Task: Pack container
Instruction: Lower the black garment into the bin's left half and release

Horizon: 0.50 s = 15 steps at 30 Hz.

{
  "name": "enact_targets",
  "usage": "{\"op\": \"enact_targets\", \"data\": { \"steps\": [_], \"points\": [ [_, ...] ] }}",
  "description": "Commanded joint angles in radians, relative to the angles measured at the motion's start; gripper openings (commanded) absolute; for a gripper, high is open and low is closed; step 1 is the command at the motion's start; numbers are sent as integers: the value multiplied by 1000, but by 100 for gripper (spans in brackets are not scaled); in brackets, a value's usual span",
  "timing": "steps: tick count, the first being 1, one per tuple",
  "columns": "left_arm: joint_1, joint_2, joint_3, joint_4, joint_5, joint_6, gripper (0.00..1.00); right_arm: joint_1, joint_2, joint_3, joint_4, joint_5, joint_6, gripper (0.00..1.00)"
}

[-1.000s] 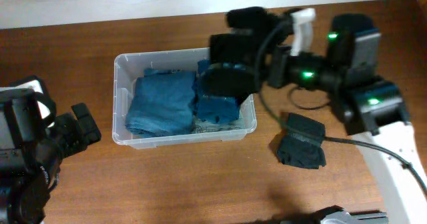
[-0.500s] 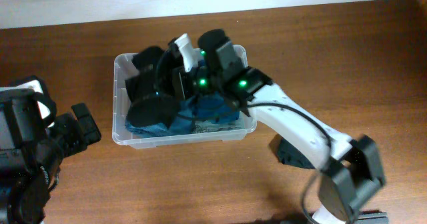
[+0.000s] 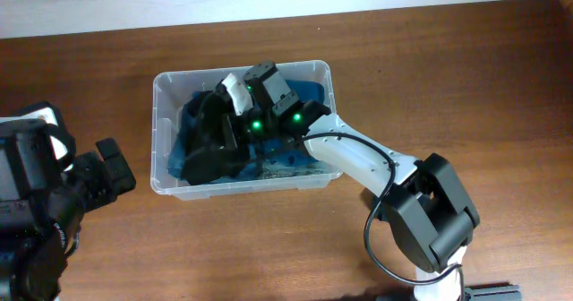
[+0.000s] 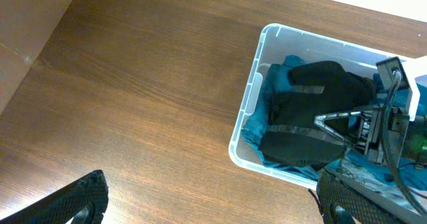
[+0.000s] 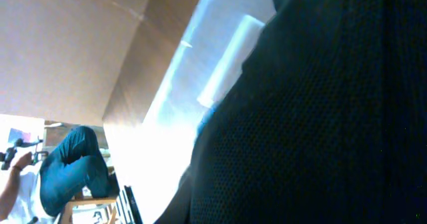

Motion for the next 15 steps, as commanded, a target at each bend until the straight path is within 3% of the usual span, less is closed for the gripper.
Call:
{"op": "enact_targets", "data": {
  "steps": [1,10,12,13,14,15],
  "points": [
    [4,0,5,-1,3,8,100,42,-65,20,71,-40,-19,9],
    [4,0,5,-1,3,8,100,47,-50,17,61,142,-42,10],
    [4,0,5,-1,3,8,100,47,-43,17,16,184,-42,33],
    [4,0,5,-1,3,8,100,47,-33,17,-28,223,-43,52],
    [4,0,5,-1,3,8,100,47,-29,17,-70,248,-64,63],
    [4,0,5,-1,3,8,100,46,-26,17,-102,262,-83,66]
  ]
}}
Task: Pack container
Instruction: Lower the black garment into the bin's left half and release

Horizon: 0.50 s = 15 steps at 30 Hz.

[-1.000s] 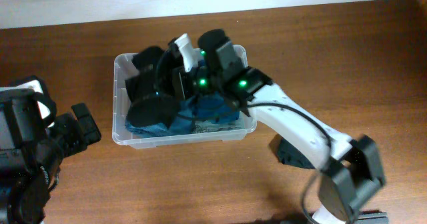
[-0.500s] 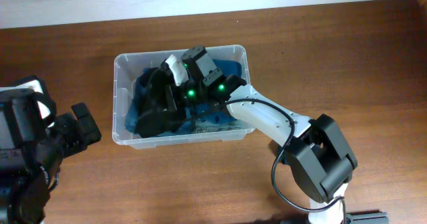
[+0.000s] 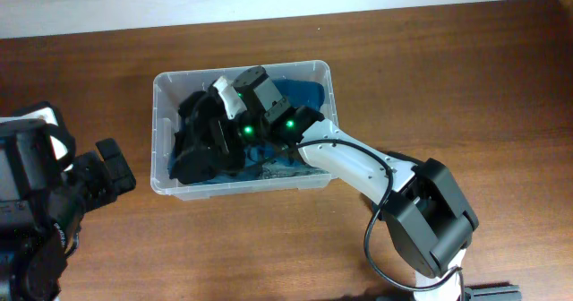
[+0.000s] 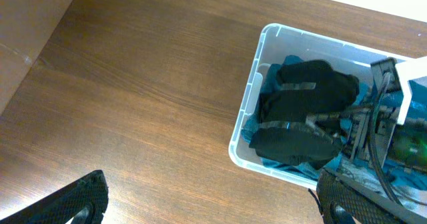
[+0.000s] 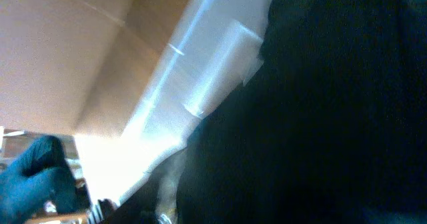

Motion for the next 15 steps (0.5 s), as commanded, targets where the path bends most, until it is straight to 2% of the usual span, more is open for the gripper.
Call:
{"op": "enact_targets", "data": {
  "steps": [1,6,8,13,15],
  "points": [
    [4,0,5,-2,4,8,100,1,-14,13,-105,134,-81,68],
    [4,0,5,-2,3,8,100,-53,-47,15,-296,232,-124,68],
    [4,0,5,-2,3,8,100,-76,-80,26,-340,231,-124,63],
    [4,0,5,-2,3,8,100,-79,-184,79,-405,232,-124,44],
    [4,0,5,-2,4,8,100,-49,-220,98,-378,232,-124,42]
  ]
}}
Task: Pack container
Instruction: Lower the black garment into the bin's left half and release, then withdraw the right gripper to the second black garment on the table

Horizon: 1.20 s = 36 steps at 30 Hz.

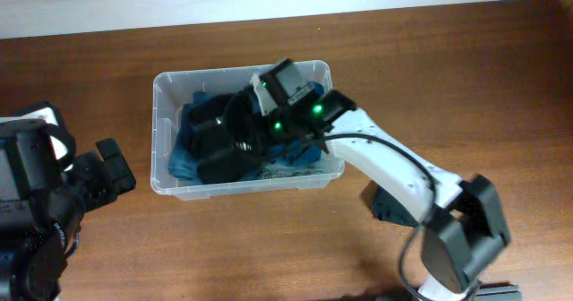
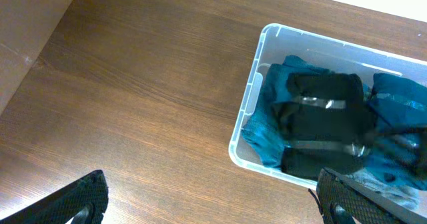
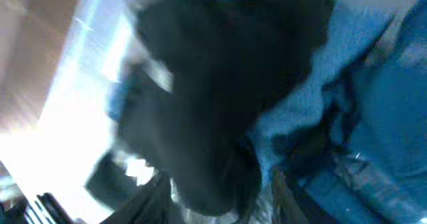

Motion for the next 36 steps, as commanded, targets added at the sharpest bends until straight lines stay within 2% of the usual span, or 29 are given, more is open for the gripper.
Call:
{"op": "enact_targets", "data": {
  "steps": [1,5,8,10,15,16,18,20,22,29,36],
  "points": [
    [4,0,5,-1,3,8,100,36,-76,53,45,37,-13,42],
    [4,0,5,-1,3,8,100,61,-5,52,113,37,-8,40],
    [4,0,5,-1,3,8,100,65,70,52,142,53,15,16],
    [4,0,5,-1,3,8,100,65,133,52,145,85,55,4],
    [4,0,5,-1,3,8,100,67,294,52,135,54,56,4],
    [4,0,5,-1,3,8,100,68,313,53,127,35,56,5],
    [4,0,5,-1,3,8,100,69,333,53,105,3,56,22],
    [4,0,5,-1,3,8,100,70,318,56,95,-14,56,31],
    [4,0,5,-1,3,8,100,70,280,74,73,-13,49,34],
    [4,0,5,-1,3,8,100,35,32,158,-32,27,48,55],
    [4,0,5,-1,3,8,100,-182,-231,161,-204,29,52,72]
  ]
}}
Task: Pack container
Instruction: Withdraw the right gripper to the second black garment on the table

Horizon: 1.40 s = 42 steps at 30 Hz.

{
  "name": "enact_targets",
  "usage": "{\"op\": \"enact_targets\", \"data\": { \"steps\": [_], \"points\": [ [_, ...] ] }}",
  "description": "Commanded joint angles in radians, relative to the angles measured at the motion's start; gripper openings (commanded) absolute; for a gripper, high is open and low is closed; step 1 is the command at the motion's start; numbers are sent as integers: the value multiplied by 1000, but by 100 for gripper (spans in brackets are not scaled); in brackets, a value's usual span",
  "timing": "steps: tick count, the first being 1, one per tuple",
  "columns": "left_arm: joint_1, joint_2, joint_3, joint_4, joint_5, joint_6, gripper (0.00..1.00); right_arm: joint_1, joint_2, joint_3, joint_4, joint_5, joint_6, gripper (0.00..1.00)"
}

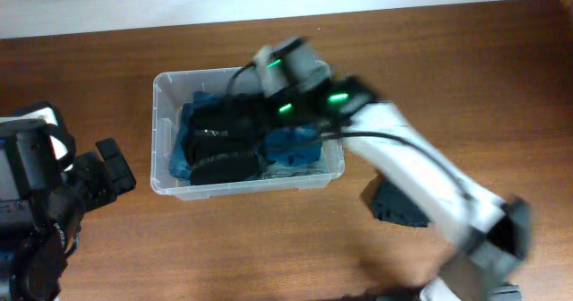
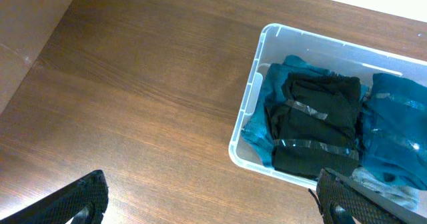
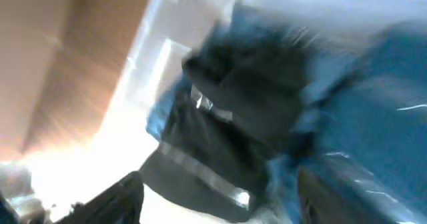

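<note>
A clear plastic container [image 1: 159, 133] sits on the wooden table. Inside it, a folded black garment with shiny strips [image 1: 222, 145] [image 2: 313, 127] lies in the left half on blue fabric. Folded blue garments [image 1: 292, 145] [image 2: 393, 127] fill the right half. My right arm [image 1: 309, 86] is blurred over the bin's far rim. In the right wrist view my right gripper [image 3: 227, 199] is open above the black garment [image 3: 220, 141], with nothing between its fingers. My left gripper [image 2: 213, 207] [image 1: 114, 171] stands open over bare table left of the container.
The right arm's dark base [image 1: 396, 202] stands on the table to the right of the container. Brown wooden tabletop [image 1: 448, 59] lies around the bin. A pale wall edge runs along the far side.
My right gripper was low in the bin, close against the black garment; now it is higher and further back, open. The black garment lies flatter in the bin's left half. The left arm is unchanged.
First my right gripper was deep in the bin, pressed into the black garment. Then the garment was bunched against the left wall. Then the gripper stood back from it to the right. Now the gripper is raised and the garment lies folded inside.
</note>
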Motion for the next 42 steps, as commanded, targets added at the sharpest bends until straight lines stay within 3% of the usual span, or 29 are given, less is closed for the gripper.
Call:
{"op": "enact_targets", "data": {
  "steps": [1,5,8,10,15,22,32,35,38,41,42],
  "points": [
    [4,0,5,-1,3,8,100,-147,-123,21,-101,27,6,74],
    [4,0,5,-1,3,8,100,-388,-158,21,-327,29,-2,87],
    [4,0,5,-1,3,8,100,-556,-146,-2,-435,31,-53,90],
    [4,0,5,-1,3,8,100,-687,-144,-71,-466,30,-59,91],
    [4,0,5,-1,3,8,100,-841,-144,-285,-468,20,-60,91],
    [4,0,5,-1,3,8,100,-893,-144,-630,-307,-31,-93,91],
    [4,0,5,-1,3,8,100,-893,-144,-970,22,-122,-92,91],
    [4,0,5,-1,3,8,100,-893,-144,-1029,115,-196,-92,88],
    [4,0,5,-1,3,8,100,-893,-144,-1053,188,-253,-92,78],
    [4,0,5,-1,3,8,100,-892,-144,-1054,217,-266,-93,61],
    [4,0,5,-1,3,8,100,-892,-144,-1054,225,-270,-96,51]
  ]
}}
